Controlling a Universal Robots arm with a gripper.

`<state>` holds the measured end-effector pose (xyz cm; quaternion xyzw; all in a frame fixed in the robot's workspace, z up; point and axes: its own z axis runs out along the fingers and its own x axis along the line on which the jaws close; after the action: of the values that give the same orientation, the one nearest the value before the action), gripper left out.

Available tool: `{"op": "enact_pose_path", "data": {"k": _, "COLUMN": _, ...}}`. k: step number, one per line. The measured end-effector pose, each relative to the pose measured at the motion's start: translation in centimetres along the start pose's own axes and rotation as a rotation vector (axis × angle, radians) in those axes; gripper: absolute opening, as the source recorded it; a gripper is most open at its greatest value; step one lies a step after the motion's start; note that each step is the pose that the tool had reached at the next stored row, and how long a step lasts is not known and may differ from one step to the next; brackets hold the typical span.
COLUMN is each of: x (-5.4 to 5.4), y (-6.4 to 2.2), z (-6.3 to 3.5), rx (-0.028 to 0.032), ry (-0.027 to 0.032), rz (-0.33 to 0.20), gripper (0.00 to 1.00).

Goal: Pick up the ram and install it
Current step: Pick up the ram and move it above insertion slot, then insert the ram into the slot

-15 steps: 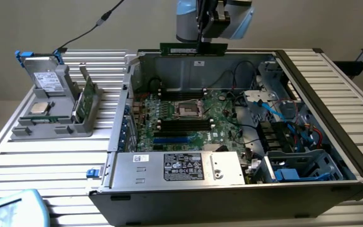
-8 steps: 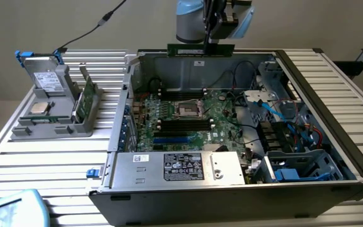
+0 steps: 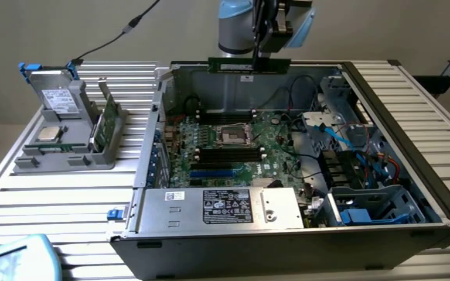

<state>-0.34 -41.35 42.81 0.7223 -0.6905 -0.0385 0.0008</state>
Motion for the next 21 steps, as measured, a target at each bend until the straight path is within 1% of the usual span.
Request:
{"op": "enact_pose_path", "data": {"k": 3, "x": 0.01, "y": 0.13, "z": 0.13, "rx": -0.0002, "ry": 0.0042, "rz": 0.000, "gripper": 0.14}}
{"op": "enact_pose_path", "data": {"k": 4, "x": 0.00, "y": 0.19, "z": 0.17, "rx": -0.0002, "ry": 0.0045, "rz": 0.000, "gripper": 0.14}}
{"op": "enact_pose_path", "data": {"k": 19, "x": 0.00, "y": 0.22, "z": 0.21, "rx": -0.0002, "ry": 0.0046, "rz": 0.001, "gripper": 0.14}}
{"op": "enact_pose_path", "data": {"k": 21, "x": -0.01, "y": 0.34, "z": 0.28, "rx": -0.0002, "ry": 0.0046, "rz": 0.001, "gripper": 0.14}}
